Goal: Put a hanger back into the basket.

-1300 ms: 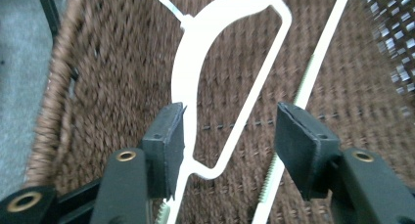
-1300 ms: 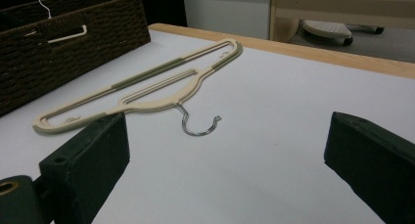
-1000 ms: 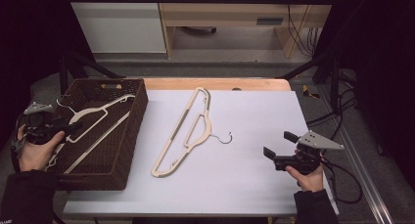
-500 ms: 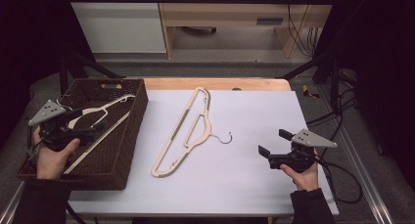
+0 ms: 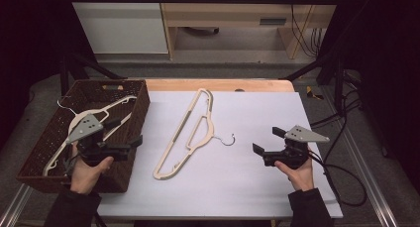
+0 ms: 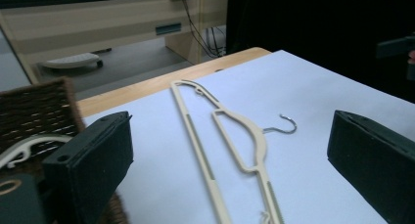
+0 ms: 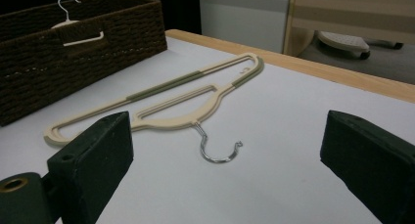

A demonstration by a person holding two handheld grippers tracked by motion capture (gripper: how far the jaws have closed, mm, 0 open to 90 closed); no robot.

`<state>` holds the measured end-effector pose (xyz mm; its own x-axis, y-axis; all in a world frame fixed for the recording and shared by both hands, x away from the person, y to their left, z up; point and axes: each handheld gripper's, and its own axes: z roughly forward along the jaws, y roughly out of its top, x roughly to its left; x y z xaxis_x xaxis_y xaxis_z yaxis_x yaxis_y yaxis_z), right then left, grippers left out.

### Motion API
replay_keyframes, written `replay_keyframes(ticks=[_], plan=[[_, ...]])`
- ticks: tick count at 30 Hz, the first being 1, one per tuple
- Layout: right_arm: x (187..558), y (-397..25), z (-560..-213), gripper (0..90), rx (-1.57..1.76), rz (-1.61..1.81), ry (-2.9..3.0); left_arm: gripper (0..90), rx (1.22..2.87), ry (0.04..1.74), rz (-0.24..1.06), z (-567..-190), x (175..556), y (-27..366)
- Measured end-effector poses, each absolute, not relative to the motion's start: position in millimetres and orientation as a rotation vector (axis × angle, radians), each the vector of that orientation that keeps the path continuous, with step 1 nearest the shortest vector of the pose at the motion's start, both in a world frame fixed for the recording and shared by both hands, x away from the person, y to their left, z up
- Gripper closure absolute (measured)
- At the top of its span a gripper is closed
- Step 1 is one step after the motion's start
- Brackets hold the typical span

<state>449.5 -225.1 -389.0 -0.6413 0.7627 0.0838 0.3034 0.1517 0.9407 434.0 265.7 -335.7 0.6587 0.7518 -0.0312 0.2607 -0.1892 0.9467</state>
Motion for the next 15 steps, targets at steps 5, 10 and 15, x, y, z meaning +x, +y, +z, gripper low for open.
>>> replay_keyframes(ticks=[5,10,15], plan=[[462.4,-210.0,-386.9,6.9,1.011,1.504,2.037,2.9,1.784,0.781,0.521,-345.3,434.2,241.0],[477.8,-196.7,-388.4,7.6,1.014,1.493,2.051,3.0,1.816,0.754,0.508,-357.0,433.5,223.3],[492.7,-185.4,-392.9,8.8,1.015,1.471,2.090,3.9,1.836,0.749,0.479,-370.8,431.8,214.0]])
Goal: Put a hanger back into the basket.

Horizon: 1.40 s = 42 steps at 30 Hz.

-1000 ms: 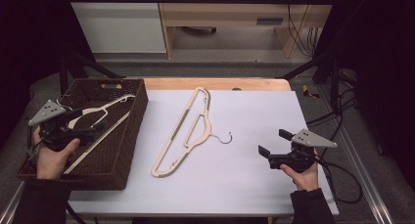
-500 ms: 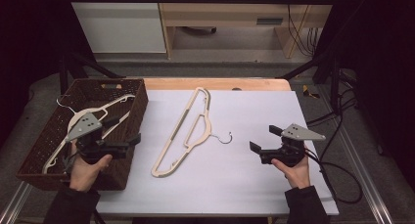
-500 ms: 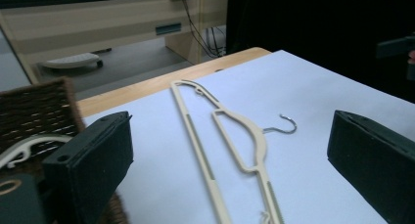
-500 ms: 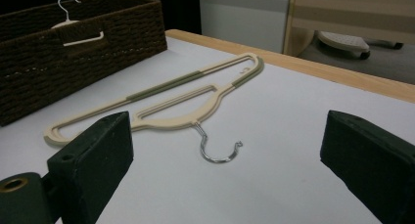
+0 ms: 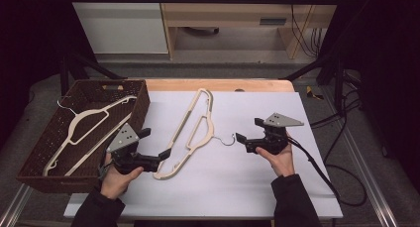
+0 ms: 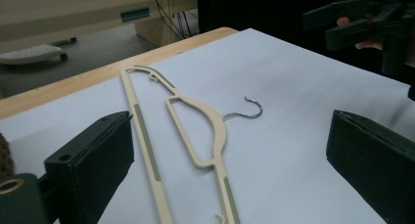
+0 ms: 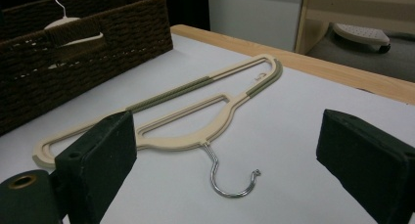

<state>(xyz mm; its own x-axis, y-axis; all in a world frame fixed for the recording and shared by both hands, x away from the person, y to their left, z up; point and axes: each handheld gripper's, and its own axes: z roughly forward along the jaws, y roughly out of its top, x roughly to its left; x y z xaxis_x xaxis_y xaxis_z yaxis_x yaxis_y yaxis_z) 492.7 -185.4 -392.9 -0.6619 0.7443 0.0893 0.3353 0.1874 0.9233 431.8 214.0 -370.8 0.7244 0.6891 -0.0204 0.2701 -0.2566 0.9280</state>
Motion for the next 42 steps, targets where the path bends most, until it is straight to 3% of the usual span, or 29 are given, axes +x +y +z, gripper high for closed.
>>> replay_keyframes(ticks=[11,24,42], plan=[[521.9,-153.5,-408.5,15.7,0.990,1.365,2.172,4.4,1.881,0.751,0.451,-392.7,427.3,203.9],[555.9,-119.9,-446.5,31.5,0.995,1.249,2.280,4.4,1.898,0.774,0.434,-402.8,430.4,206.1],[573.0,-112.9,-481.3,70.0,0.969,1.165,2.442,4.4,1.907,0.773,0.432,-405.0,432.4,206.1]])
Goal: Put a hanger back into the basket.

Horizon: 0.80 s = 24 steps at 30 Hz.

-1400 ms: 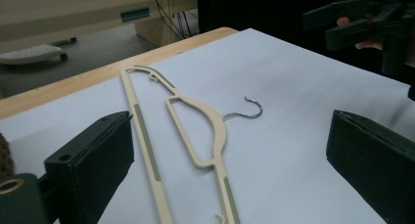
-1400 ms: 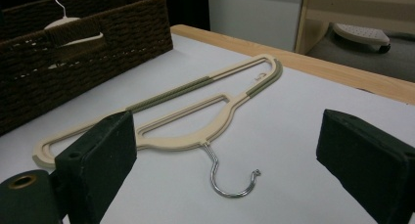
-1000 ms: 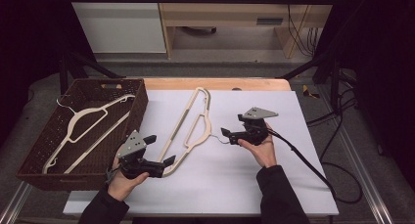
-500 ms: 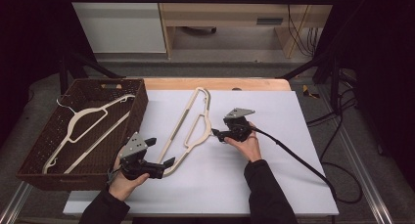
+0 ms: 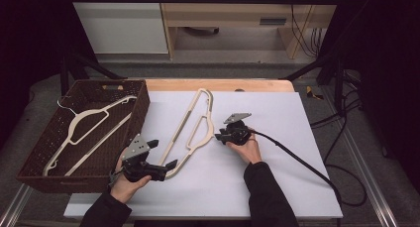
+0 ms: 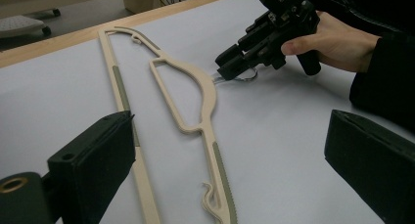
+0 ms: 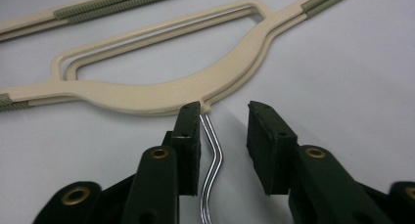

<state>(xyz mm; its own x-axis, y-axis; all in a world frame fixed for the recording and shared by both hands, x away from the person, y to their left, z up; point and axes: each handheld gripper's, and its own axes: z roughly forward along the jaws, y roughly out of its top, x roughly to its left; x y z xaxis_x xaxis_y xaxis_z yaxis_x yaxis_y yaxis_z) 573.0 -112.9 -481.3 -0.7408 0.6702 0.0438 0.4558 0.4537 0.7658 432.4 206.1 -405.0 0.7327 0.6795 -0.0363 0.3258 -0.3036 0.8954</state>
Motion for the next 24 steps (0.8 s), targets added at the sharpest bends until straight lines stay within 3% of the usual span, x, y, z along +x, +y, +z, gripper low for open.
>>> replay_keyframes(ticks=[9,24], plan=[[572.9,-113.5,-484.3,83.6,0.917,1.159,2.486,4.5,1.910,0.775,0.430,-405.4,432.9,205.8],[575.7,-117.7,-477.4,88.2,0.841,1.217,2.510,4.8,1.930,0.785,0.428,-409.2,435.6,202.3]])
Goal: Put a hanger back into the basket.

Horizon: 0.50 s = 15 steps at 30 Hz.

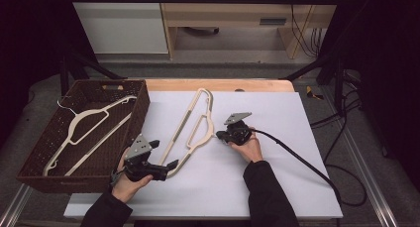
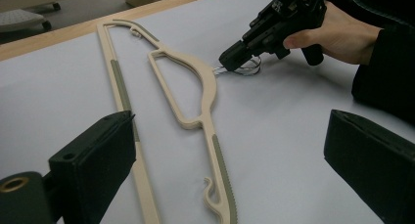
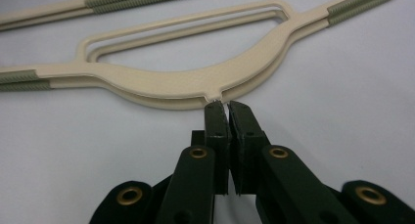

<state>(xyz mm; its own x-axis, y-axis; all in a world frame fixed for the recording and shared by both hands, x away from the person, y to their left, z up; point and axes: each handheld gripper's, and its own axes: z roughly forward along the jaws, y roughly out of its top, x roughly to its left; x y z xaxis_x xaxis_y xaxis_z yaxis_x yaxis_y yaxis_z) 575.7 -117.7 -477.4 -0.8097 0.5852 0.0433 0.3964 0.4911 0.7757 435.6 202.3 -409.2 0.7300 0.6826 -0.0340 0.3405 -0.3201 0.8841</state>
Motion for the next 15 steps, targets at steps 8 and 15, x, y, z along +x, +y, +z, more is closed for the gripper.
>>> replay_keyframes(ticks=[8,15], plan=[[573.7,-117.1,-470.0,88.7,0.844,1.216,2.526,5.7,1.951,0.784,0.427,-413.5,441.0,194.8],[568.2,-119.0,-459.9,89.1,0.831,1.218,2.527,6.6,1.984,0.788,0.421,-415.2,451.0,180.1]])
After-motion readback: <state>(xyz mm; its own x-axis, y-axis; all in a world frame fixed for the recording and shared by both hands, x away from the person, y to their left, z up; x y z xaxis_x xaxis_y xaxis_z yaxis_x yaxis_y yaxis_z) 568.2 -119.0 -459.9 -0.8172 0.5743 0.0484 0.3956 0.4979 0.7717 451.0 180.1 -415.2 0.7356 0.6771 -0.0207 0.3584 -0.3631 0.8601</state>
